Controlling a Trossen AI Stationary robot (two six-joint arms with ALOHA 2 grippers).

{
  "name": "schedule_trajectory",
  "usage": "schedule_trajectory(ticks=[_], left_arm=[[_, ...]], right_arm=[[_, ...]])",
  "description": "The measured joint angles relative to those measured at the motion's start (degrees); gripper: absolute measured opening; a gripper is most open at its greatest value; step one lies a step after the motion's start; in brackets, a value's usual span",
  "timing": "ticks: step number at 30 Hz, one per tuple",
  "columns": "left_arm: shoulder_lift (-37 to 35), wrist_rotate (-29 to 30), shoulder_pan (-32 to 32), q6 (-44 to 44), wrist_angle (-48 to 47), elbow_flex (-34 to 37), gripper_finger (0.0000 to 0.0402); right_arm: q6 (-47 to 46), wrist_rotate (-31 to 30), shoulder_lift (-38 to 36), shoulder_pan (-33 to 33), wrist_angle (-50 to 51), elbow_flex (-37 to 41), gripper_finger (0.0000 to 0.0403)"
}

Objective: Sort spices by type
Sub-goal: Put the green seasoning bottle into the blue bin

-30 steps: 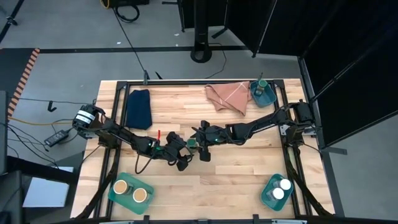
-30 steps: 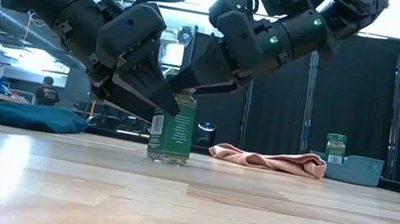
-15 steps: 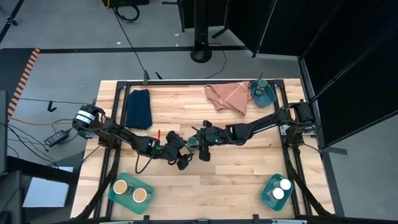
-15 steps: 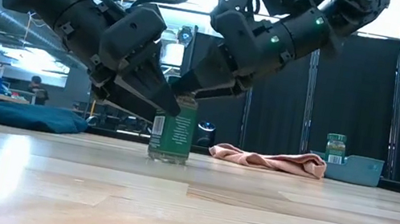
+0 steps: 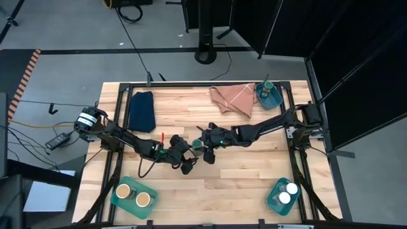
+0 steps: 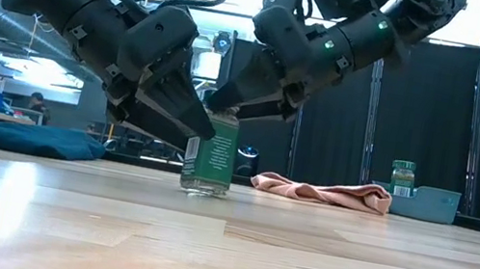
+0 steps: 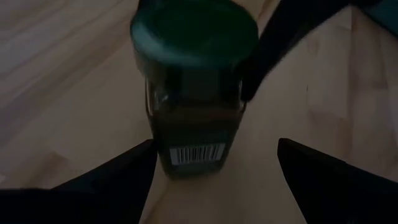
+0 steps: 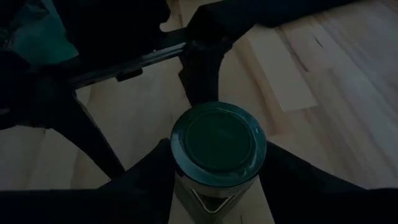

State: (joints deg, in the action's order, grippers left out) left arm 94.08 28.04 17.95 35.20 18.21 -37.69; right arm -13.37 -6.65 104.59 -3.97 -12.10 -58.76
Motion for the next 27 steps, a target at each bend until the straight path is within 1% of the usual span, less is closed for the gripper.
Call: schedule_trajectory(ticks=[9,13,15,18,23,25,27], left_arm=[[-0.02,-0.81,-1.16,1.33,-0.82,0.0,0.0339],[-0.51,-1.22,-1.44,1.46,-1.35,0.0,0.0339],[-1.2,-1.37,-1.44,1.1,-2.3,0.0,0.0339],[-2.06,-1.32,-1.57,0.74,-1.98,-0.13,0.0339],[-3.75,-0.82,-2.16,-0.7,-4.04,0.02,0.0339],[-4.04,-0.86,-2.64,-1.54,-2.63,-0.03,0.0339],[-4.78,-0.95,-3.08,-1.94,-3.43,-0.09,0.0339]], right_arm=[[0.14,0.03,-3.14,0.36,5.22,0.02,0.0202],[0.44,0.12,-6.14,0.98,6.78,1.16,0.0202],[0.91,-0.17,-8.71,1.55,6.67,2.93,0.0202],[0.12,-2.4,-14.17,2.67,6.62,7.48,0.0202],[-3.51,-9.04,-25.19,4.74,6.95,17.26,0.0202],[-5.14,-11.55,-29.74,5.53,6.83,20.88,0.0202],[-6.58,-13.83,-33.52,6.39,7.52,23.64,0.0202]])
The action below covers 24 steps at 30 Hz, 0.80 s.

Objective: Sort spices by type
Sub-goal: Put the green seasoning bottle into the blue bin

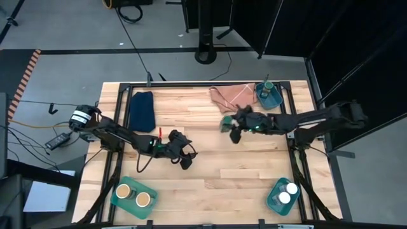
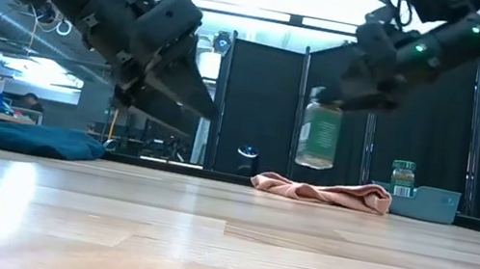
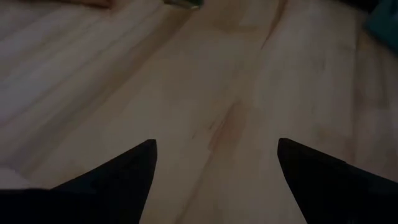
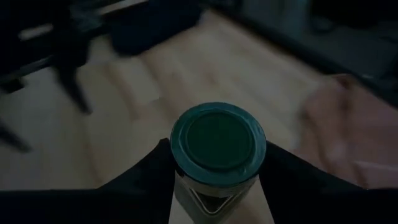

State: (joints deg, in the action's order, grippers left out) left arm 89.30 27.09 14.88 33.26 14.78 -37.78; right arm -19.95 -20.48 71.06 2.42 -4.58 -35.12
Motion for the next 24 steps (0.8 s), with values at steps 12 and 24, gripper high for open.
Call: schedule_trajectory(ticks=[12,24], left_arm=[[-2.13,0.0,-1.75,-0.38,2.05,-0.62,0.0339],[-4.36,-0.85,-2.84,-1.97,2.55,-0.61,0.0339]], right_arm=[[-5.43,-18.63,-15.59,7.12,17.89,3.83,0.0202],[-17.36,-28.71,-22.64,14.74,36.69,3.83,0.0201]])
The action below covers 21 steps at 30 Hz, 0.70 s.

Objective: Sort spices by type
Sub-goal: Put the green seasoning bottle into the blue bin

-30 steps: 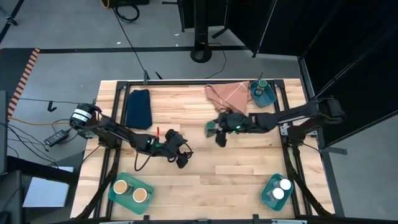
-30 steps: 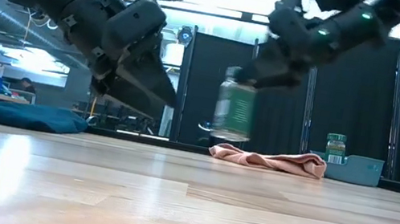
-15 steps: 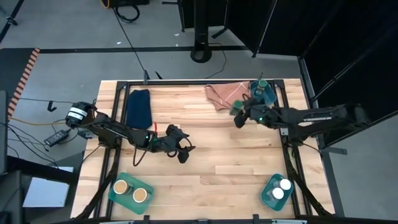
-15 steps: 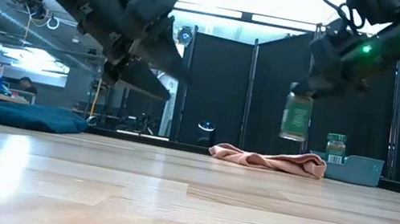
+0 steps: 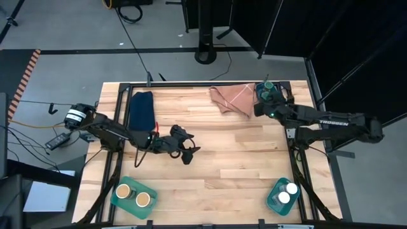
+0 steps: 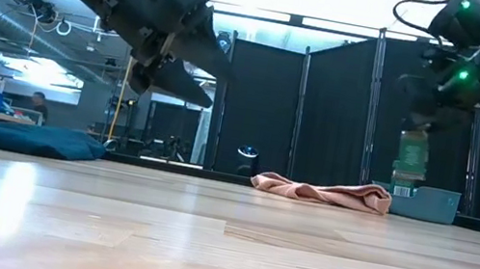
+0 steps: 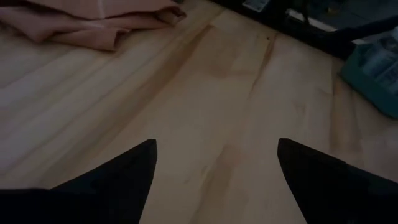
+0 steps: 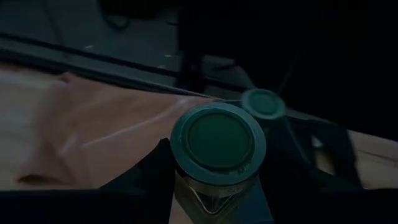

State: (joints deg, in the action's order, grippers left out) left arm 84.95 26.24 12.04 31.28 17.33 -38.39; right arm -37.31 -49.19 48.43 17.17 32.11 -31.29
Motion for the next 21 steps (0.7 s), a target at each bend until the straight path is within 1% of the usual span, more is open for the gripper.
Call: schedule_trajectory(ticks=[4,10,14,21], left_arm=[[-0.26,-0.26,-0.95,-0.89,-0.17,0.02,0.0339],[-0.26,-0.67,-2.13,-1.05,-0.39,0.04,0.0339],[-0.26,-1.49,-2.64,-1.05,-0.38,0.04,0.0339],[-0.26,-1.64,-2.81,-1.05,-0.46,0.04,0.0339]], right_arm=[[-2.68,-2.43,-0.35,1.98,2.78,0.0,0.0201],[-3.27,-6.71,-0.35,4.84,2.66,-0.01,0.0201],[-3.23,-6.84,0.46,7.27,2.36,0.05,0.0201],[-4.71,-6.22,2.57,9.5,-6.96,5.2,0.0201]])
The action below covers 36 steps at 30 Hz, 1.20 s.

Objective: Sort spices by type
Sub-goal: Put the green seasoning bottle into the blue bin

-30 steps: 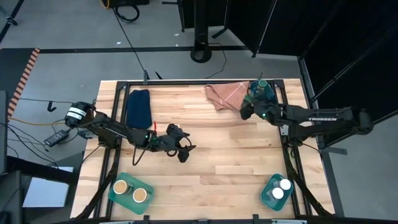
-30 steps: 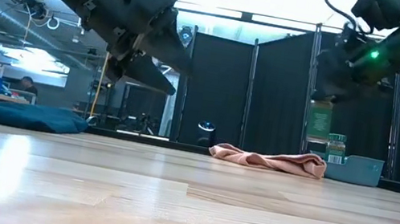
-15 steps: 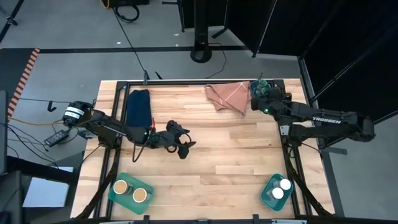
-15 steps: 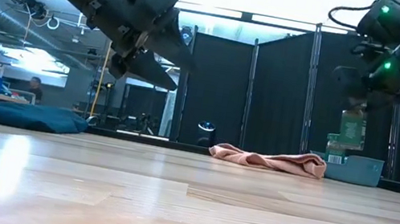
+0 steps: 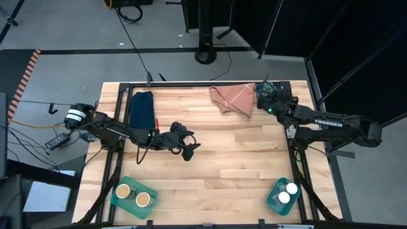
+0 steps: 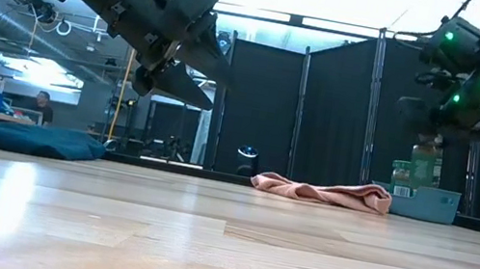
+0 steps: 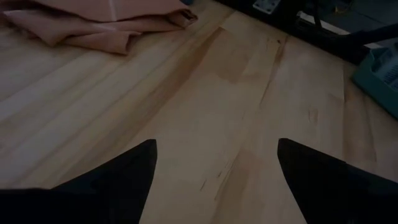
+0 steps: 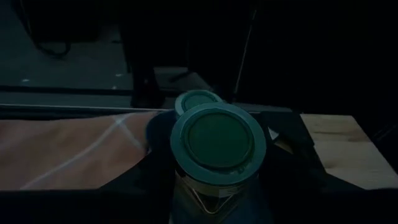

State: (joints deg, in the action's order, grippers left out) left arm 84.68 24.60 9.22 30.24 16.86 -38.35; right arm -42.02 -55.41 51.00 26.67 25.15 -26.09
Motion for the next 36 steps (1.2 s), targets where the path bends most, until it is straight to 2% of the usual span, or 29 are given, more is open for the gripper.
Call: schedule_trajectory(ticks=[10,15,21,30,36], left_arm=[[0.0,-0.89,0.01,0.21,-0.11,0.0,0.0339],[0.02,-0.89,0.01,0.33,-0.31,0.0,0.0339],[0.02,-0.89,0.01,0.42,-0.31,0.0,0.0339],[0.04,-1.39,0.01,0.47,-0.2,0.0,0.0339],[0.04,-2.07,0.01,0.52,-0.12,0.0,0.0339]], right_arm=[[-0.5,0.01,0.44,3.28,-5.85,4.31,0.0201],[-0.6,2.74,0.49,4.03,-10.09,7.26,0.0202],[-2.68,2.99,0.49,4.36,-10.49,9.23,0.0204],[0.03,4.84,0.47,4.36,-10.52,9.49,0.0248],[3.41,6.72,0.47,4.34,-10.56,9.49,0.026]])
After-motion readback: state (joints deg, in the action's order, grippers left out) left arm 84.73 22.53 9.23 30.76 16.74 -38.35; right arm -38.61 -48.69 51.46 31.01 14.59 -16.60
